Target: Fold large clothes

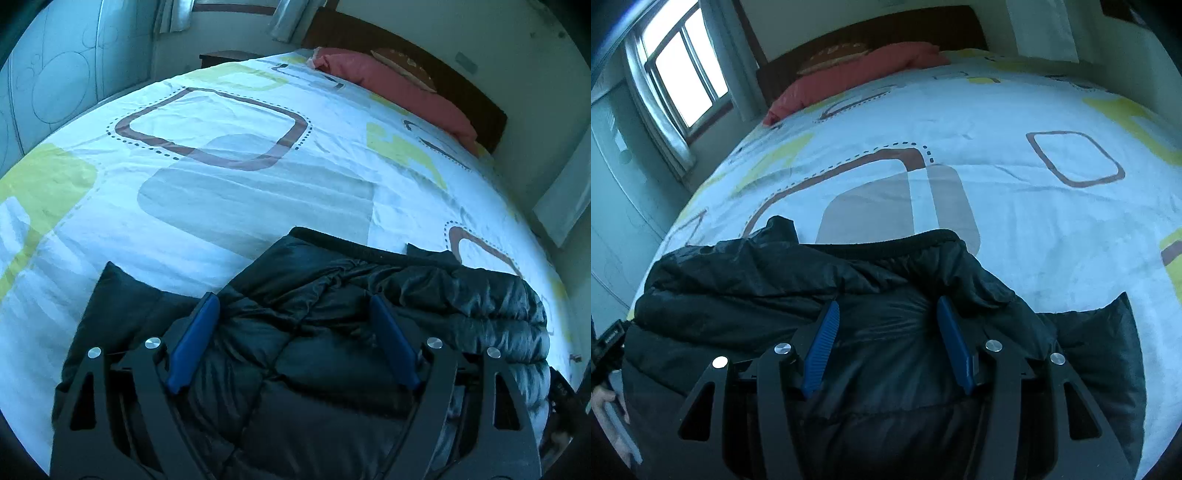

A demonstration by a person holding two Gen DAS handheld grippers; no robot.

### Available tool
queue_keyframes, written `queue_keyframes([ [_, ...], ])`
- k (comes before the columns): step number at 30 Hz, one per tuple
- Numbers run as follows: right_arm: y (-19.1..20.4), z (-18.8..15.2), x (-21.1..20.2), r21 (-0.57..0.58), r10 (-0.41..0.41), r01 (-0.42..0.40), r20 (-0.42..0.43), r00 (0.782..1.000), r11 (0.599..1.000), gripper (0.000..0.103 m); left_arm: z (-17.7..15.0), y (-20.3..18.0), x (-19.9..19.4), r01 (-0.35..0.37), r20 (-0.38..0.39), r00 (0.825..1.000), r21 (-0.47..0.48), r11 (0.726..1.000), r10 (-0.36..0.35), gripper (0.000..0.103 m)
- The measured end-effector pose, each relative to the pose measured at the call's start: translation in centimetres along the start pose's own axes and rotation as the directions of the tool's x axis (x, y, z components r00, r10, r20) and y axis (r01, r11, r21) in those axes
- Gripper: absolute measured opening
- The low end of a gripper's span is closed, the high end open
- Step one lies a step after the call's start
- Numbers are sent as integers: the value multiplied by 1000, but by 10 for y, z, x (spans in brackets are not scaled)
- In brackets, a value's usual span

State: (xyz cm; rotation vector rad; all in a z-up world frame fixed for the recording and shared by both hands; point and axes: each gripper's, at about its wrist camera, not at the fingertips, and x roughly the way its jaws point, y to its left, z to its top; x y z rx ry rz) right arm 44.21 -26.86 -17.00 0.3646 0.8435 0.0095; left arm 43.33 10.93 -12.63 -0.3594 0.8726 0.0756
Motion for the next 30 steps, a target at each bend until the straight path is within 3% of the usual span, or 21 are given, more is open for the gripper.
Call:
queue_keyframes([
  [6,-3,7,-22,10,18,-18,-28,999,1000,56,11,12,-23,66,-39,997,-46,997,-68,83],
  [12,-34,-23,-96,83,20,-22,32,999,996,64,-8,66,-90,153,9,988,-218,964,-155,85],
  [18,-92,-98,-166,255,43,-59,66,997,965,69,-88,136,-152,178,86,984,-423,888,-156,88],
  [26,-113,-182,-193,455,141,-153,60,988,878,69,-181,156,-190,272,133,962,-559,784,-239,88],
  [28,-110,-189,-186,477,178,-178,47,983,861,69,-193,149,-192,298,162,955,-550,780,-250,88],
  [30,-104,-189,-176,492,199,-199,53,979,847,69,-195,144,-190,291,165,957,-528,798,-240,89],
])
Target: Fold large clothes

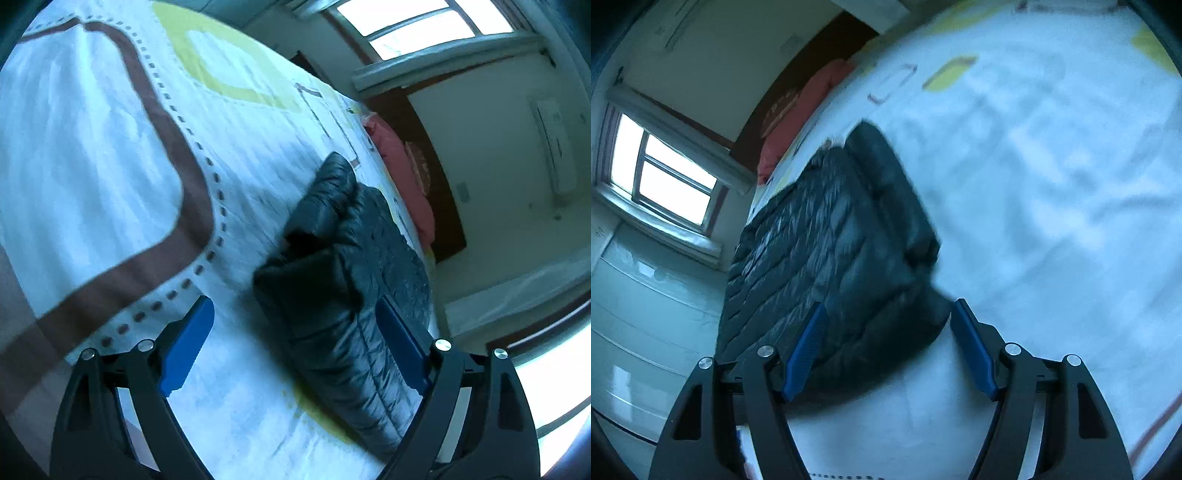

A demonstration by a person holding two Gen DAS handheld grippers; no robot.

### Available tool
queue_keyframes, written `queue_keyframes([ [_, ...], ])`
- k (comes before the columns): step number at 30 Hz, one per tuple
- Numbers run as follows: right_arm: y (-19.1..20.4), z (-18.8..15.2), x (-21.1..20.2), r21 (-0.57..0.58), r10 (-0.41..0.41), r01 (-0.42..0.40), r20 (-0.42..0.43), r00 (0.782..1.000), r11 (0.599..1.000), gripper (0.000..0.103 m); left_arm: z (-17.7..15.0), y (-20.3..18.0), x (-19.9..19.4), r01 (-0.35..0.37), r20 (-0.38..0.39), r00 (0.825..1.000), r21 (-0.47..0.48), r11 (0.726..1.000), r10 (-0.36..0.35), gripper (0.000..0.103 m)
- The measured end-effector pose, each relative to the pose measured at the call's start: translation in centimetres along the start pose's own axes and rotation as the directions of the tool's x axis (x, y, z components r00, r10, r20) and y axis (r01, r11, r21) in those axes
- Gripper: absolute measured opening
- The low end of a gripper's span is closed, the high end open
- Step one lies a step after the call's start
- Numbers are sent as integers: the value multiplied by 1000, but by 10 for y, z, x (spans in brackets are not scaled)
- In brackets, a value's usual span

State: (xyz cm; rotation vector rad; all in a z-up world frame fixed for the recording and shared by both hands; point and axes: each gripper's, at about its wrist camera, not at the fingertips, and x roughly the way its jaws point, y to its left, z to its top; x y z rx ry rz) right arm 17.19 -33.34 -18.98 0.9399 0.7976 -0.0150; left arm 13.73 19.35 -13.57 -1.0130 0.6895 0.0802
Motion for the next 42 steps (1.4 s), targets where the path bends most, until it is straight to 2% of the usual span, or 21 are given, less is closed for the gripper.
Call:
queue_keyframes([
  [3,4,3,14,23,31,-32,21,999,999,75,1,-7,13,21,-19,1000,-17,1000,-22,90],
  [6,5,9,22,67,58,-63,79,995,996,76,4,-19,32,9,-3,1000,3,1000,-9,91],
  [7,4,10,23,75,53,-60,92,994,995,75,5,-21,36,9,2,1000,4,1000,-9,86],
  [8,5,10,25,83,29,-38,107,994,996,70,6,-21,41,-19,13,1000,3,1000,19,70],
  [9,5,13,26,87,15,-25,107,994,996,55,6,-21,44,-46,23,999,0,999,46,66],
  [11,1,15,25,101,43,-54,105,994,993,42,4,-23,44,-36,32,999,0,999,36,46],
  [12,1,15,24,98,58,-69,103,993,993,36,3,-24,45,-35,29,999,1,999,35,43],
  [14,1,15,18,86,77,-86,106,991,993,29,1,-29,42,-35,32,999,19,999,34,34],
  [16,3,12,11,67,78,-86,113,991,994,26,-1,-34,37,-40,33,999,48,998,39,29],
  [21,5,6,-8,40,69,-74,119,991,996,24,-5,-34,24,-38,20,999,58,998,37,27],
  [28,-6,-3,-24,50,63,-68,97,993,996,24,-28,-21,-3,-50,4,999,83,995,50,27],
  [42,-17,-12,-36,63,72,-77,80,994,995,24,-57,-3,-48,-68,-16,997,89,994,70,27],
])
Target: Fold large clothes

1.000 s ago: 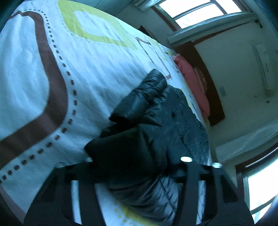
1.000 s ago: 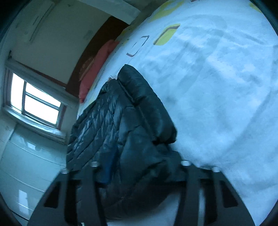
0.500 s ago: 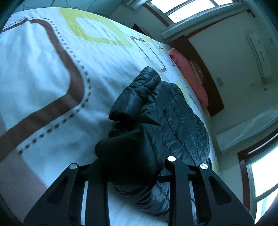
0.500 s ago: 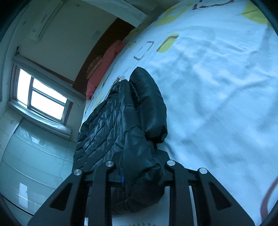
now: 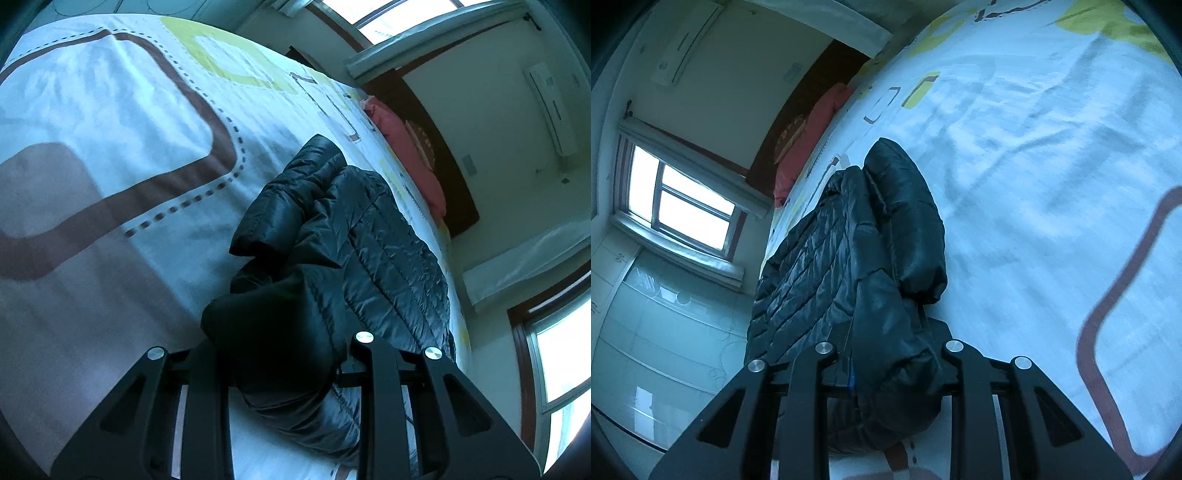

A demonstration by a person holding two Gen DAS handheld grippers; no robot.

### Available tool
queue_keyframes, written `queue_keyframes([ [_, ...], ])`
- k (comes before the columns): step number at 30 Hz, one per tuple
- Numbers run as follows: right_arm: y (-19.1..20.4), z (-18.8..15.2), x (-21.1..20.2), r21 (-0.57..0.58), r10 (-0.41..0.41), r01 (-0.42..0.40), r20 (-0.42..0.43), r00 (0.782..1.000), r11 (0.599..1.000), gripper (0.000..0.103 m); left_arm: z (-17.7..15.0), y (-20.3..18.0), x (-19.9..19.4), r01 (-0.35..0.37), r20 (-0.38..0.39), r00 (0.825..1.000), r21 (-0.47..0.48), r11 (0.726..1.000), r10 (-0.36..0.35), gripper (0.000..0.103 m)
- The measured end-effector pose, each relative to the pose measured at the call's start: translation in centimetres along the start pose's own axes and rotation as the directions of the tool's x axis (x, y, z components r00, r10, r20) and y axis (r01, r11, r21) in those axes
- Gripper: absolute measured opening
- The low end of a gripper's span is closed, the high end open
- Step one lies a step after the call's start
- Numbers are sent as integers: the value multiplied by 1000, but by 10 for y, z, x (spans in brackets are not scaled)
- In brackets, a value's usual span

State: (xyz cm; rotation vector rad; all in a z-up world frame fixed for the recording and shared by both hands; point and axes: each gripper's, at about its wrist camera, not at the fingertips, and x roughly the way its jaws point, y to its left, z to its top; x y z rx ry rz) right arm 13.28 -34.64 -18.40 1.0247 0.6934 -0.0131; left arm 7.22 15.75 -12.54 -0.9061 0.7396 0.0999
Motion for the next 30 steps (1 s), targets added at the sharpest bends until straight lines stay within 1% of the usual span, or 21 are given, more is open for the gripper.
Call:
queue_keyframes([
  [8,-11,-7,-8,14,11,-11,-14,1000,1000,24,-7,5,-13,0,-9,1000,0,1000,0,27],
  [12,-15,-3,-4,30,15,-14,-26,1000,999,24,-8,8,-16,3,-12,1000,7,1000,-3,27],
  [15,-20,-1,0,54,25,-23,-32,999,998,27,-6,12,-15,14,-21,1000,5,1000,-14,28],
  [18,-21,2,1,64,22,-19,-37,999,998,32,-5,17,-15,30,-31,999,-18,999,-30,36],
  [20,-23,4,2,69,21,-19,-36,999,997,35,-5,23,-17,34,-35,999,-42,999,-35,46],
  [23,-30,6,0,81,27,-24,-32,999,996,41,-4,32,-23,42,-32,998,-67,997,-45,55],
  [25,-32,7,-3,80,24,-22,-26,999,997,43,-2,35,-27,53,-29,998,-67,996,-55,57],
  [26,-34,9,-5,81,21,-19,-20,1000,997,45,-2,36,-30,52,-26,998,-64,997,-54,59],
  [29,-42,11,-11,91,16,-15,-5,1000,996,51,1,40,-37,32,2,999,-51,998,-32,62],
  [30,-45,12,-12,96,19,-19,-5,1000,995,51,2,44,-38,28,7,1000,-46,999,-27,62],
])
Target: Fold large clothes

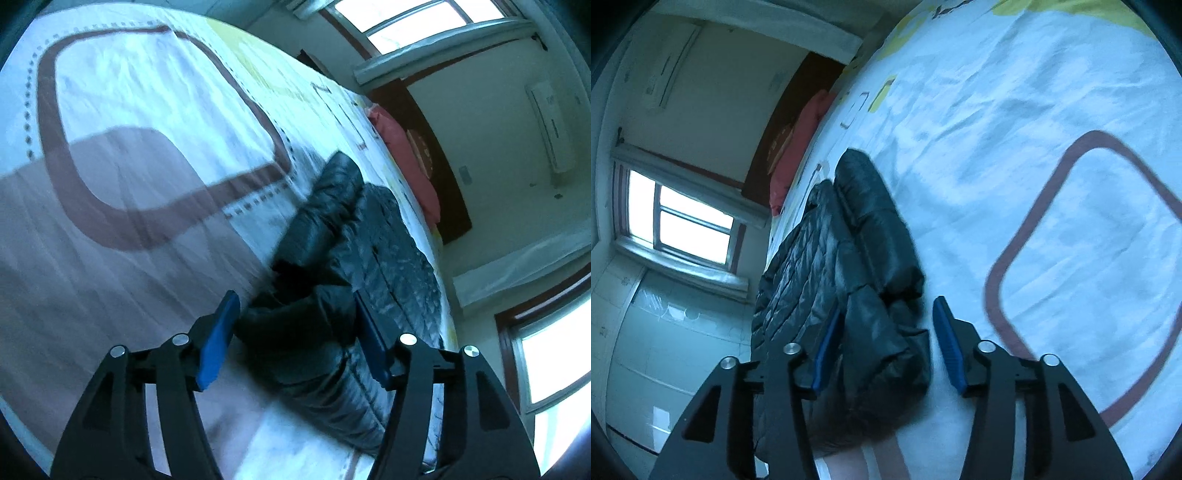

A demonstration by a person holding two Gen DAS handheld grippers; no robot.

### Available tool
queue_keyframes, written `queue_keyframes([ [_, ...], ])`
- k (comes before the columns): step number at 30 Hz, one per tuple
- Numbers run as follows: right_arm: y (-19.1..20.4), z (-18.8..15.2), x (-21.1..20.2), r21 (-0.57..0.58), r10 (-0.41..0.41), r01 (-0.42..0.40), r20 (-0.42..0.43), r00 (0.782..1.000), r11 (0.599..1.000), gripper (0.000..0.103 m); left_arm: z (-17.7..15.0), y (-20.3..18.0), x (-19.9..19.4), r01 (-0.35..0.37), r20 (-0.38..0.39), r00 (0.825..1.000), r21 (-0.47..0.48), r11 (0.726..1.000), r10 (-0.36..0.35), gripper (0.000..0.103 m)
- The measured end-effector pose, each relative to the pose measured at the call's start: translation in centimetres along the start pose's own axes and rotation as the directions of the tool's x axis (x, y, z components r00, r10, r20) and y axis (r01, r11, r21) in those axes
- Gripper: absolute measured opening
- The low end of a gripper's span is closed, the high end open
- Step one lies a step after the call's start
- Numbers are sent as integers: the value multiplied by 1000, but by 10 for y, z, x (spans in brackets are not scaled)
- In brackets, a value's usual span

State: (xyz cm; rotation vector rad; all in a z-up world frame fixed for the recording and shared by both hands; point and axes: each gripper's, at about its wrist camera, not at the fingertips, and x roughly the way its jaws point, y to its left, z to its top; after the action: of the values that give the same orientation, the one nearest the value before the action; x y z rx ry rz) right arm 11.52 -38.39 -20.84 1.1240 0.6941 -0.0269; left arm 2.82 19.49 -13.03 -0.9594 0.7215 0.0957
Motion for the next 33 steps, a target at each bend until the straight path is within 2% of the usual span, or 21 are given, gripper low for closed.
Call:
queue_keyframes([
  [1,-1,1,0,-6,2,-2,-8,1000,1000,51,1,1,2,1,-10,1000,10,1000,-1,58],
  [2,-1,1,0,-20,-3,3,-12,1000,1000,50,1,2,4,-1,-19,1000,25,1000,1,50],
  [3,0,1,-1,-39,-12,12,-13,1000,999,45,2,1,6,-4,-26,1000,45,999,5,48],
  [5,1,1,3,-54,-9,8,-23,1000,999,33,1,-2,8,-3,-25,1000,77,997,5,37],
  [9,-6,0,3,-23,12,-13,-33,999,1000,30,0,-1,13,-15,-37,999,89,996,19,34],
  [11,-6,1,1,-24,13,-14,-43,999,1000,31,3,0,11,-13,-48,999,100,995,18,37],
  [12,-7,2,-1,-20,10,-11,-45,999,1000,34,4,0,10,-16,-52,998,105,994,22,40],
  [14,-9,3,-7,-13,-5,4,-42,999,1000,43,7,3,4,-35,-46,998,99,994,40,55],
  [18,-14,7,-28,-32,-45,45,-9,999,998,48,15,12,-15,-54,-20,998,88,995,56,64],
  [19,-13,9,-32,-40,-62,61,-7,998,997,48,17,13,-20,-78,-11,997,108,991,80,64],
  [21,-10,12,-40,-67,-111,111,6,994,992,48,21,12,-28,-169,22,986,156,973,168,64],
  [22,-6,13,-44,-86,-147,148,25,989,985,48,24,11,-32,-228,46,974,193,955,223,64],
  [26,13,14,-55,-188,-284,296,89,955,937,48,29,1,-46,-345,124,938,280,896,323,64],
  [28,35,8,-53,-278,-370,393,134,919,877,48,25,-14,-50,-396,176,918,344,851,355,64],
  [30,59,-4,-46,-377,-407,444,179,896,813,48,16,-37,-49,-452,244,891,434,779,382,64],
  [31,70,-10,-42,-414,-409,450,188,893,791,48,9,-52,-47,-480,283,877,483,732,388,64],
  [33,96,-25,-29,-499,-402,444,196,895,745,48,-6,-81,-39,-497,333,868,559,663,369,64],
])
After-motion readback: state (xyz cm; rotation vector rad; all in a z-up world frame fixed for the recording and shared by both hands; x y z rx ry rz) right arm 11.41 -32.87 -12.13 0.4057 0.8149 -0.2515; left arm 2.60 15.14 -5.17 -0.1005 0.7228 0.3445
